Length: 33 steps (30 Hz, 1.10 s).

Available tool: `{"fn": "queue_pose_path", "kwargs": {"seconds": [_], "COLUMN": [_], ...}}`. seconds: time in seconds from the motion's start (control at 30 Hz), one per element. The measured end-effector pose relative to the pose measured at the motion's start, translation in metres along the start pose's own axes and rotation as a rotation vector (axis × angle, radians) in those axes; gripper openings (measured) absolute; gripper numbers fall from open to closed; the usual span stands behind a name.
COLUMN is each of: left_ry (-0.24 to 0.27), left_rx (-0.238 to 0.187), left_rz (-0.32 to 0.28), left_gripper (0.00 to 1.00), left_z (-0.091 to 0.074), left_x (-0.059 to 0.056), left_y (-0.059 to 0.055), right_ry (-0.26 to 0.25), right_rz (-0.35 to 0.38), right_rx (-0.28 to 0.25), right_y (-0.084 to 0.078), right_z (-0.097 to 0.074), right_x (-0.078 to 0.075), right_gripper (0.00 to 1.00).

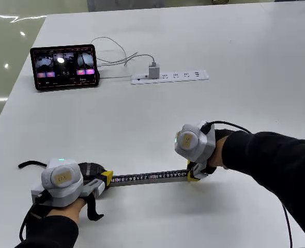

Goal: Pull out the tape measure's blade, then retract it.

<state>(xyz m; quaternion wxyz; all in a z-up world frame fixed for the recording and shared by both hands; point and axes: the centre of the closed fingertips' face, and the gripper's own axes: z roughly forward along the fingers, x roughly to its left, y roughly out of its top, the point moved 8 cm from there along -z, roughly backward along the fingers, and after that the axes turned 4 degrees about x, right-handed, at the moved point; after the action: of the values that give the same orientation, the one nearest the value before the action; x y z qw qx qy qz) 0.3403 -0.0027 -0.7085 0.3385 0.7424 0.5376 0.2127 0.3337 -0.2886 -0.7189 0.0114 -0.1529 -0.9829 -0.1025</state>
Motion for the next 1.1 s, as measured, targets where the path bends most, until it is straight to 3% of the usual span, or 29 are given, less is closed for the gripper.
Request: {"fn": "queue_pose_path", "kwargs": {"seconds": [0.47, 1.1], "left_ry": [-0.001, -0.002], "left_rx": [0.0, 0.005], "left_rz": [-0.001, 0.001], "left_gripper": [0.6, 0.6], "left_z": [0.0002, -0.0003], "left_x": [0.0005, 0.0002], "left_y": [-0.0002, 0.0003], "right_ry": [0.005, 0.013], "right_rz": [-0.031, -0.024], "right_rx": [-0.029, -0.024], "right_y": [0.0026, 0.0092], "right_z": [0.0013, 0.0033], "right_x": [-0.0004, -0.0006], "right_gripper": [0.09, 0.09]}}
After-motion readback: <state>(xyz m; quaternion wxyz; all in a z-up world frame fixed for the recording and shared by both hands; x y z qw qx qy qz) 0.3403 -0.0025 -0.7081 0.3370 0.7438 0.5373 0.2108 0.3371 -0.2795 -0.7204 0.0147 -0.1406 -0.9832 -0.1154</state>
